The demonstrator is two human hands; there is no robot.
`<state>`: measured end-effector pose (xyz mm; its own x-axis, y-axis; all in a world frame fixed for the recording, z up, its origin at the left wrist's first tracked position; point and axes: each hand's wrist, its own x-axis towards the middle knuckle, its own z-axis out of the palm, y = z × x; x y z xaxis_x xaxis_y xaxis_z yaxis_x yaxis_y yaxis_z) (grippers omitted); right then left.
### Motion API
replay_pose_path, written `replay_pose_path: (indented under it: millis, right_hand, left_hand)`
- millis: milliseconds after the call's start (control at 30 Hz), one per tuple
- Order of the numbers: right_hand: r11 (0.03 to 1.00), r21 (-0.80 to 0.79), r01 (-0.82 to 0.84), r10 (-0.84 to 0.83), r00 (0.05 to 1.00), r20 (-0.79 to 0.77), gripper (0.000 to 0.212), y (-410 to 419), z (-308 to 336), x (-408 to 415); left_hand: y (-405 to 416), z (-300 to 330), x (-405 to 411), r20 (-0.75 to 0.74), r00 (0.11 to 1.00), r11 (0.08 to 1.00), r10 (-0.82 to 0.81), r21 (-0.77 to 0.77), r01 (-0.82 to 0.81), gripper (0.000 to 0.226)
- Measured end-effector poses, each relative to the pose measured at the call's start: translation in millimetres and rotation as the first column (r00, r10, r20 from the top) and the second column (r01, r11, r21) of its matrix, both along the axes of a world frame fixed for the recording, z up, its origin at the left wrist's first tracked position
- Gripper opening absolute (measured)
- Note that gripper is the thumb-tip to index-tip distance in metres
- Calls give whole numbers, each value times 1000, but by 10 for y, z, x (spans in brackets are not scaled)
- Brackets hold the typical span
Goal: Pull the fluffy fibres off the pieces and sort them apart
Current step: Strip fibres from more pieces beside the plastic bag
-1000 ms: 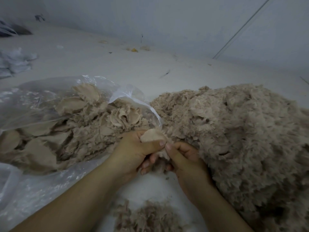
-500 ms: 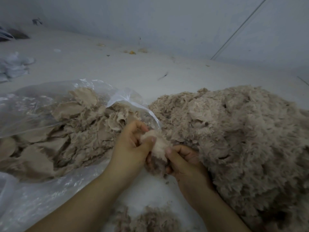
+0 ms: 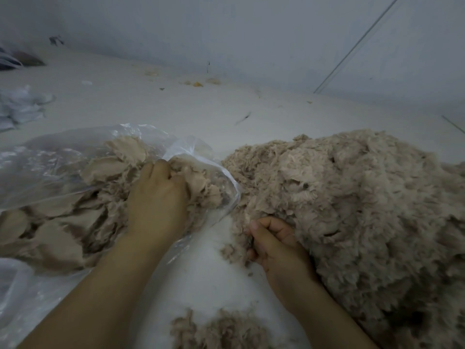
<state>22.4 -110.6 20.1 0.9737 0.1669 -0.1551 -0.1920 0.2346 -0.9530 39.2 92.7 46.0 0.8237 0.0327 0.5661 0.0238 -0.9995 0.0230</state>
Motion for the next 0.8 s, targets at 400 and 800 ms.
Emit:
replay_pose_path:
  millis: [400,800]
  right_hand:
    - [998,61,22,-21,1000,-8,25,7,12,-10]
    - [999,11,42,-42,999,12,14,17,-37,30]
  left_hand:
    - [-408,-28,-200,80,958,944,-277,-165,287,25]
    - [-608,-151,-160,106,900,354,-423,-895,272,25]
